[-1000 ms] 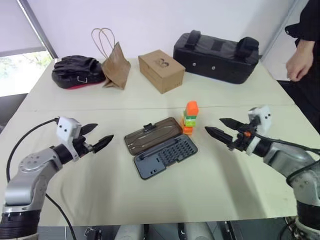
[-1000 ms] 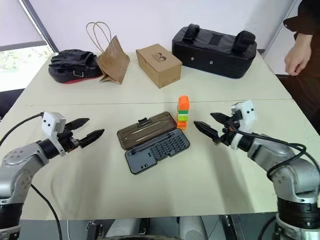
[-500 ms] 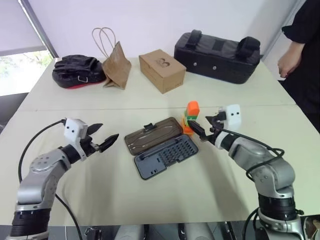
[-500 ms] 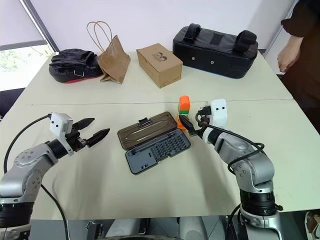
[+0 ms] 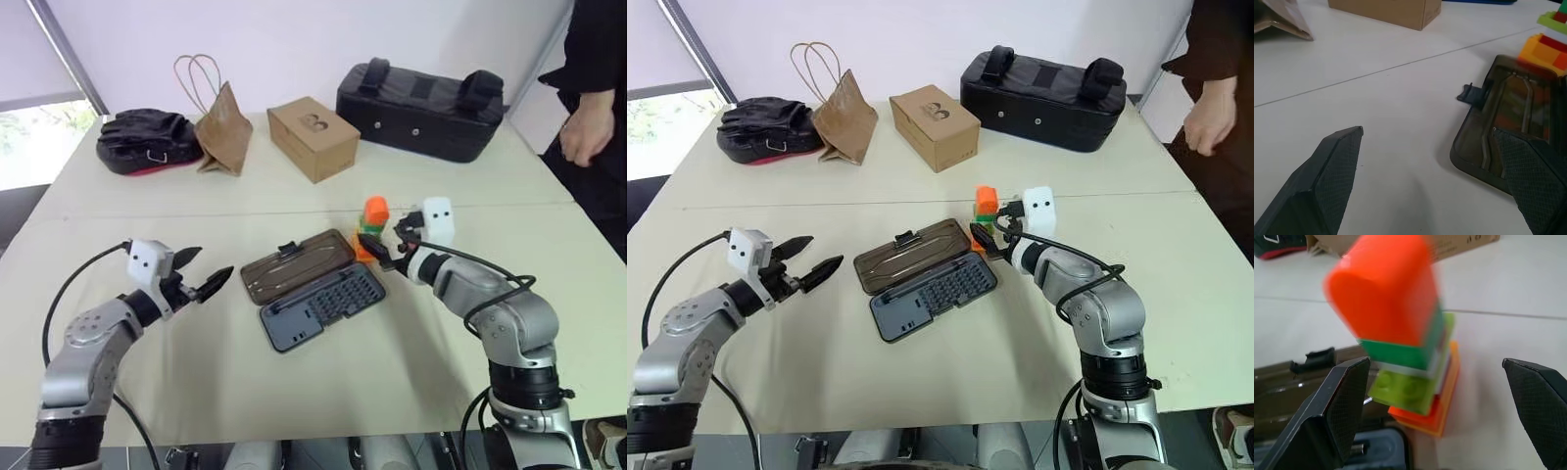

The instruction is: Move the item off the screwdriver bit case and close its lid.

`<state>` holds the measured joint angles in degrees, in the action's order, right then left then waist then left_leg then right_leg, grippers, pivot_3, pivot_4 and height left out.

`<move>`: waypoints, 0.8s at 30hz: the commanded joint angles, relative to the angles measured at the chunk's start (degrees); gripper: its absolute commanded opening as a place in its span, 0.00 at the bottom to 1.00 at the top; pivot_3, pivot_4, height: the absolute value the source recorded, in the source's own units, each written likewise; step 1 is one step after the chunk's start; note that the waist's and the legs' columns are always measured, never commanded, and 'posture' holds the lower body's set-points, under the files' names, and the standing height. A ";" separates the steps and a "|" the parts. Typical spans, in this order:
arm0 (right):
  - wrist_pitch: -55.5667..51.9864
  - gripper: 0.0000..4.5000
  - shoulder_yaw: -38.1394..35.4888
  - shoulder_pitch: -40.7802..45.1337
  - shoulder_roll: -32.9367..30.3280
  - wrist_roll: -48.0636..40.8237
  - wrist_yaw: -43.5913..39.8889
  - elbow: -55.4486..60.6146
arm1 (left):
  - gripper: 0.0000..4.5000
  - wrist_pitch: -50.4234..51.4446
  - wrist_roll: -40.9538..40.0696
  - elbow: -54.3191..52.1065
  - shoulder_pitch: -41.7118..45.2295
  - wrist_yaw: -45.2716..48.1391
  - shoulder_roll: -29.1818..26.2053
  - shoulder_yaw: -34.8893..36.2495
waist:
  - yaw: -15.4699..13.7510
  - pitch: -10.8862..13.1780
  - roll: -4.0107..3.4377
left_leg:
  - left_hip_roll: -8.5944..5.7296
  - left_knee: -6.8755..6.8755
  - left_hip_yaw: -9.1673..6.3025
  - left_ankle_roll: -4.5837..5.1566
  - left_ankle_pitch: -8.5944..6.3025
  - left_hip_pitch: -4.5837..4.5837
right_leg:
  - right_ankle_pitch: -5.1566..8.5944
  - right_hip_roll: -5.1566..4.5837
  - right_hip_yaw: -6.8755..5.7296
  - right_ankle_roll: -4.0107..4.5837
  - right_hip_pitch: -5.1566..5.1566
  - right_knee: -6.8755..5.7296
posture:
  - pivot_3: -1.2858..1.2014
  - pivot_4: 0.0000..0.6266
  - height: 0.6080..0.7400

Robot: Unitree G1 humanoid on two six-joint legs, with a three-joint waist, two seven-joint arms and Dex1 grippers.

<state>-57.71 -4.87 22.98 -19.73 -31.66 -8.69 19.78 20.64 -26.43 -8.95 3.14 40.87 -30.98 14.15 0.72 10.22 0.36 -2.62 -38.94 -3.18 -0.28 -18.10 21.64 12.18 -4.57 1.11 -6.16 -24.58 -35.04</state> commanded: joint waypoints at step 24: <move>4.36 0.35 3.41 7.88 5.27 10.18 0.99 -8.28 | 1.00 -3.52 1.06 0.26 -1.11 -2.38 1.79 0.95 | 0.11 0.01 -0.02 | -0.01 0.05 0.00 -0.01 0.00 0.00 | -0.08 -0.01 0.00 -0.13 -0.05 -0.01 | 0.52 0.24 1.00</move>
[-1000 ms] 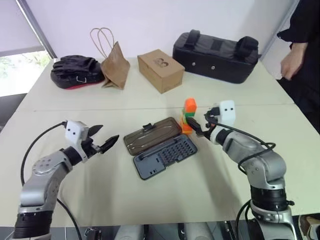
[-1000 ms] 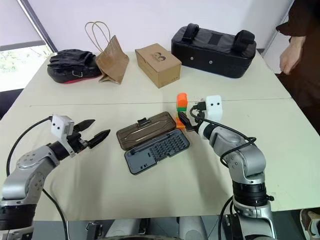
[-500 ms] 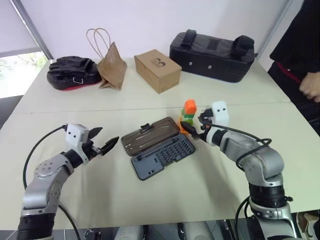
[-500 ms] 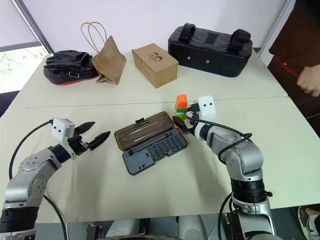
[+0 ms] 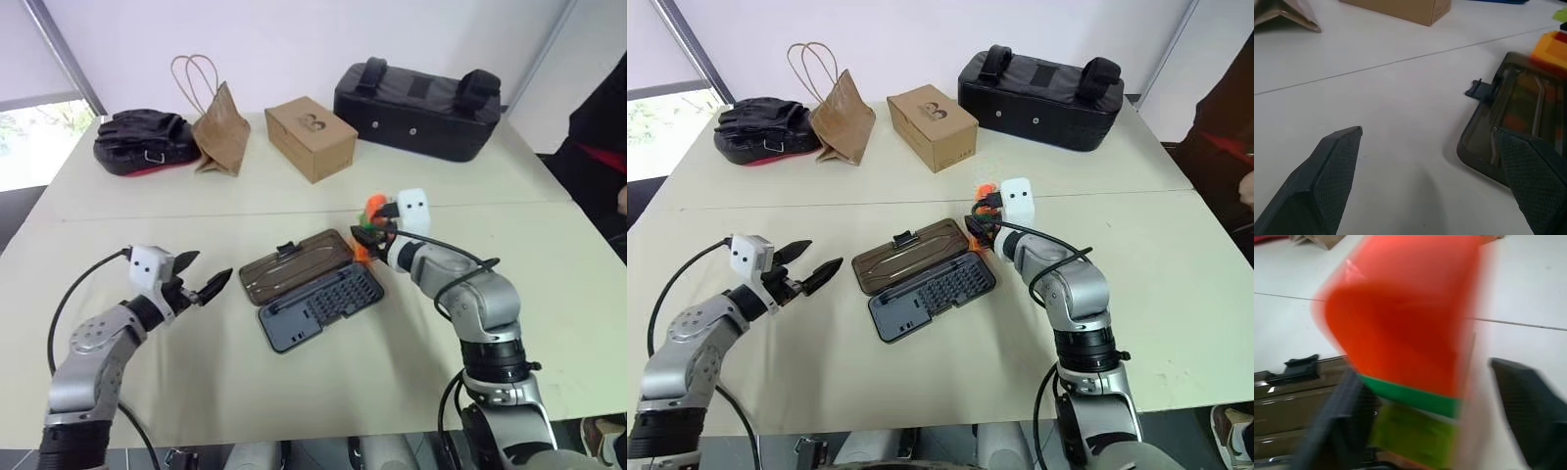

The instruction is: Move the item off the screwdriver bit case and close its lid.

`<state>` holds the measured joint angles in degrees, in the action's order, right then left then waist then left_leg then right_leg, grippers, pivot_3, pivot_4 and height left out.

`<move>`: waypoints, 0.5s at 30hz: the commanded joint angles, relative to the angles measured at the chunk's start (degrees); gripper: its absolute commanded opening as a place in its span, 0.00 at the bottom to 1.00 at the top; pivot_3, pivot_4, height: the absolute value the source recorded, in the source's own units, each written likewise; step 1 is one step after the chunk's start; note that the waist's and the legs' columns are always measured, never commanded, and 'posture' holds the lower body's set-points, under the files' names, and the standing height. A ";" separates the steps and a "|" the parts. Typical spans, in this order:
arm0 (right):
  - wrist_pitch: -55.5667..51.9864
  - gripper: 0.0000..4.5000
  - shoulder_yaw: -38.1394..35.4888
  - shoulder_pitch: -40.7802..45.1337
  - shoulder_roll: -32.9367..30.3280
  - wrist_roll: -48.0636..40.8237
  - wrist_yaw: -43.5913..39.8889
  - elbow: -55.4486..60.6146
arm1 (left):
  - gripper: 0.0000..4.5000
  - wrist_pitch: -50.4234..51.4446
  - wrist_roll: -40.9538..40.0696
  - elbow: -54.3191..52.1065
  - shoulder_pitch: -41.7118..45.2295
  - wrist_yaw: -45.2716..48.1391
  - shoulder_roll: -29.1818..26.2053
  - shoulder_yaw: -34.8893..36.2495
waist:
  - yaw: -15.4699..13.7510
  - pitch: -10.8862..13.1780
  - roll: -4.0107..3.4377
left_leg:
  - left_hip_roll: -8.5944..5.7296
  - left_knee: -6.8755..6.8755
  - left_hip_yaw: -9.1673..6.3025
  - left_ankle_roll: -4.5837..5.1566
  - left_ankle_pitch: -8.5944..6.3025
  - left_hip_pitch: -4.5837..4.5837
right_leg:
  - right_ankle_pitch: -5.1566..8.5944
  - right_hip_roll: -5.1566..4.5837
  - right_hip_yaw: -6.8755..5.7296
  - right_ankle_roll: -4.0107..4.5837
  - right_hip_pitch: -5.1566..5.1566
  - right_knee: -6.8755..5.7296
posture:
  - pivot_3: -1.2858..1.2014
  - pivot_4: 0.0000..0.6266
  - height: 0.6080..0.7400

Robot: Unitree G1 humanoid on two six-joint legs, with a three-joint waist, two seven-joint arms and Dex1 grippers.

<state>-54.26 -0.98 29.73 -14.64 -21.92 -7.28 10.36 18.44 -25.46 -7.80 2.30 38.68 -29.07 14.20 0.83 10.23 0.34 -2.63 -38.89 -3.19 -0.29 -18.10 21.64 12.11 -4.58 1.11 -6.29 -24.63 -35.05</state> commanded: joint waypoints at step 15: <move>1.76 0.30 -8.38 6.05 -13.58 2.98 -5.43 -2.36 | 1.00 5.71 -5.33 -8.98 7.23 9.68 -4.27 -7.53 | -0.27 0.08 -0.13 | -0.13 -0.03 -0.04 0.00 0.00 0.19 | 0.02 -0.10 -0.05 0.04 -0.10 0.02 | 0.52 0.24 1.00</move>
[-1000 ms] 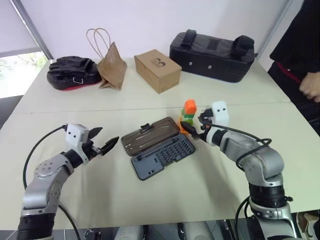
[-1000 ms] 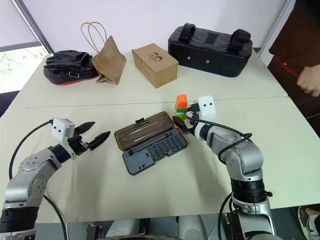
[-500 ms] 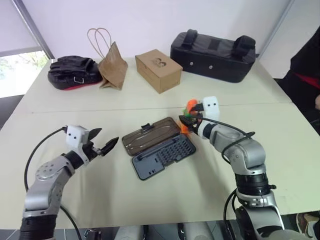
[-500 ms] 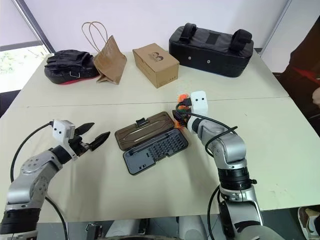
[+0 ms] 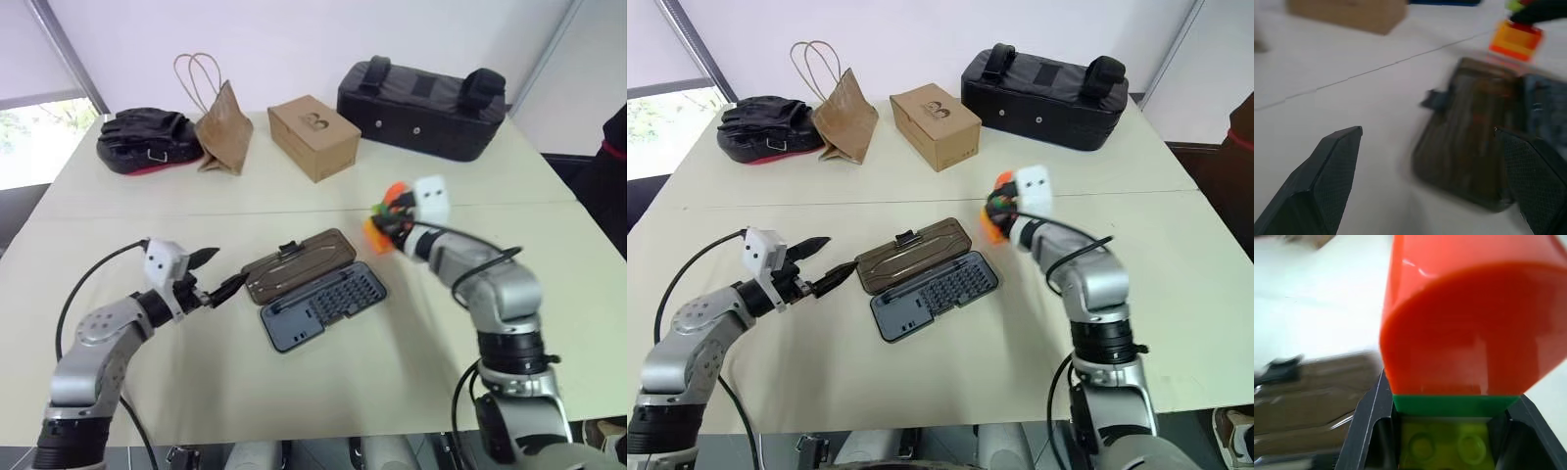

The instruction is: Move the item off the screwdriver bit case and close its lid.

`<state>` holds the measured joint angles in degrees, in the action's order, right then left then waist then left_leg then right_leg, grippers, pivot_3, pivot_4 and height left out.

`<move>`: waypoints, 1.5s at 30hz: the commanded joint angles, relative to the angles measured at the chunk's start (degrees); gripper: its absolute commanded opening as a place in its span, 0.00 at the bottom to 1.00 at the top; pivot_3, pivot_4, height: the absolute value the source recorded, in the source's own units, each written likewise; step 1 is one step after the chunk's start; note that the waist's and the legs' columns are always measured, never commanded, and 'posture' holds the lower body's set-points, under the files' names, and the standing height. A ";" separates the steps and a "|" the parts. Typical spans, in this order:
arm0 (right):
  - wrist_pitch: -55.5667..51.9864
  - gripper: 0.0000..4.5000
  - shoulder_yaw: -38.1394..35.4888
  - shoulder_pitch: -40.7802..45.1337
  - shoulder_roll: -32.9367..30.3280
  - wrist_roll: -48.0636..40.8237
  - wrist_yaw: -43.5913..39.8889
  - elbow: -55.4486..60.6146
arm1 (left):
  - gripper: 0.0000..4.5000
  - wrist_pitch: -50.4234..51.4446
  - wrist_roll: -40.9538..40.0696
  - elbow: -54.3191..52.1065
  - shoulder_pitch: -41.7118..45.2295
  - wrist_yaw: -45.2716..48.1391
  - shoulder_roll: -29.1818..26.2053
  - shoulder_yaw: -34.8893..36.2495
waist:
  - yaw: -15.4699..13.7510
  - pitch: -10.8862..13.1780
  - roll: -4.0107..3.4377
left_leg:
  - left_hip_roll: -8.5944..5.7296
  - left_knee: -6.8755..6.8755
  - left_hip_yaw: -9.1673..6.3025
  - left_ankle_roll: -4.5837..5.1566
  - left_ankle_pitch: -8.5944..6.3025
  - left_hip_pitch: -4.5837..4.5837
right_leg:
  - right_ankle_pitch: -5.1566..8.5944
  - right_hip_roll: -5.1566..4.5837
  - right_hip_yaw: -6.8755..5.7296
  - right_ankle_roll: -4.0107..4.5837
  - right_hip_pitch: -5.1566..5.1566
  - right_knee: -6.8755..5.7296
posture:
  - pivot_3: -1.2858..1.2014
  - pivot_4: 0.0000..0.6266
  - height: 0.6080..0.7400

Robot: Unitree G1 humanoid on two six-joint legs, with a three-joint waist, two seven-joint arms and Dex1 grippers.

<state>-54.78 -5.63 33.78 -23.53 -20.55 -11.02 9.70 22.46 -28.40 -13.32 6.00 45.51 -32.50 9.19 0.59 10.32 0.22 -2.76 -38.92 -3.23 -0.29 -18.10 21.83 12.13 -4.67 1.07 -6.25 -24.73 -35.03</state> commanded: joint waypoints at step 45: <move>45.18 0.99 -9.56 16.34 -21.23 14.06 -0.58 -72.01 | 1.00 -1.72 1.35 6.03 16.44 4.12 8.32 -12.49 | 0.39 0.08 -0.14 | -0.11 -0.03 0.11 0.03 0.03 0.03 | -0.05 0.03 0.15 -0.10 0.02 0.02 | 0.52 0.24 1.00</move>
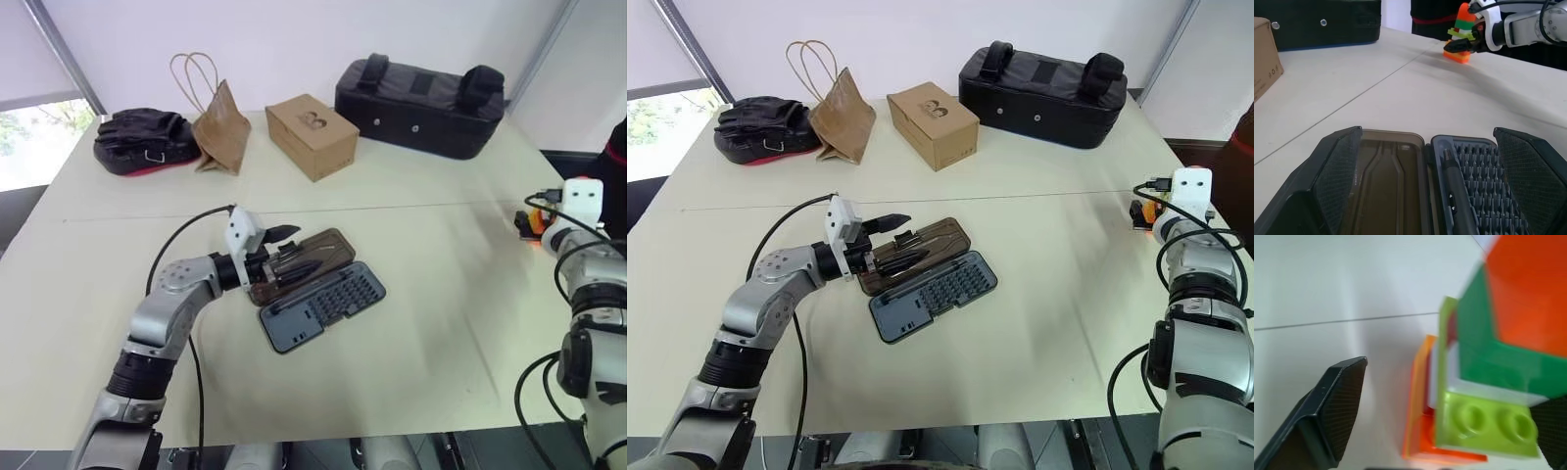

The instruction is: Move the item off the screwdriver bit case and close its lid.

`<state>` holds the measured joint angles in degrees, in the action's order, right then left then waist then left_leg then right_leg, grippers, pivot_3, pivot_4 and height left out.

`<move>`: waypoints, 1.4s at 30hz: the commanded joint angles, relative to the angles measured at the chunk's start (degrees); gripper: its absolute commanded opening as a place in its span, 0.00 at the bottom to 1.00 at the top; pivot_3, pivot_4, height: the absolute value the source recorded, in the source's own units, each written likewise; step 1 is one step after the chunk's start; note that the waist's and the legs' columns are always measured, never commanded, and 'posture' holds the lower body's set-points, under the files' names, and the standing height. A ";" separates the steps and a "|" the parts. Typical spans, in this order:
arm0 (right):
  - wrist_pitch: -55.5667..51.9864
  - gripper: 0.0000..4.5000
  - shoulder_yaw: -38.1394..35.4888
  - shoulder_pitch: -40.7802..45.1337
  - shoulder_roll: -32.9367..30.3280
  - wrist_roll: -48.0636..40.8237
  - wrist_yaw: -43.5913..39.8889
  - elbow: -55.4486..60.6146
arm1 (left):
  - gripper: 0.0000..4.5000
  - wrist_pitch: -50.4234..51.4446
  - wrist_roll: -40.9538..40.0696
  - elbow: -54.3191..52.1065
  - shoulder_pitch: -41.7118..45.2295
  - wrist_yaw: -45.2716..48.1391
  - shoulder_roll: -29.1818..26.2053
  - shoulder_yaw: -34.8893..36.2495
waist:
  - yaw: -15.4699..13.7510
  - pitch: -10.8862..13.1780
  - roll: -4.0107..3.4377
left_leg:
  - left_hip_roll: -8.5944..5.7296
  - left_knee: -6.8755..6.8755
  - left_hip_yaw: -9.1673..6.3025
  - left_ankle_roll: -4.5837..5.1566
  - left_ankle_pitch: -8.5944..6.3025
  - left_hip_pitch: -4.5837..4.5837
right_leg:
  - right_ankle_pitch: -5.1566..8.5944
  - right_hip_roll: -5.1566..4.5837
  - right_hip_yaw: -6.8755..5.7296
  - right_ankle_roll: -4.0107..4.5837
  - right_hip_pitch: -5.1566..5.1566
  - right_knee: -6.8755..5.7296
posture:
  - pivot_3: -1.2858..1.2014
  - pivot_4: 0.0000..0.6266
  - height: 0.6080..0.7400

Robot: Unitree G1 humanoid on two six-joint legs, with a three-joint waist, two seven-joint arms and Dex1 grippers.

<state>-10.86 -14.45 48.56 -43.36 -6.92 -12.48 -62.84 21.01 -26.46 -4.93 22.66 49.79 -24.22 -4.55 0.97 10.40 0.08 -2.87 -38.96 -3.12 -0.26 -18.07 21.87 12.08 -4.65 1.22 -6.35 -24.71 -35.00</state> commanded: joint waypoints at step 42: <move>-48.20 0.99 -4.68 -30.09 -3.52 -45.38 -28.08 96.03 | 1.00 -13.46 9.54 20.74 4.10 5.57 -8.18 5.21 | -0.64 0.01 0.04 | 0.13 -0.15 -0.05 0.05 -0.04 -0.36 | 0.06 0.07 -0.10 -0.08 0.34 -0.09 | 0.52 0.24 1.00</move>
<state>-60.58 -19.94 17.33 -47.10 -51.65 -40.40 33.28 9.66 -17.73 14.89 25.46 53.55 -31.95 0.87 0.33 10.41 0.12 -2.75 -39.10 -3.24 -0.22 -18.10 21.54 12.13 -4.59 1.08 -6.43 -24.37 -35.09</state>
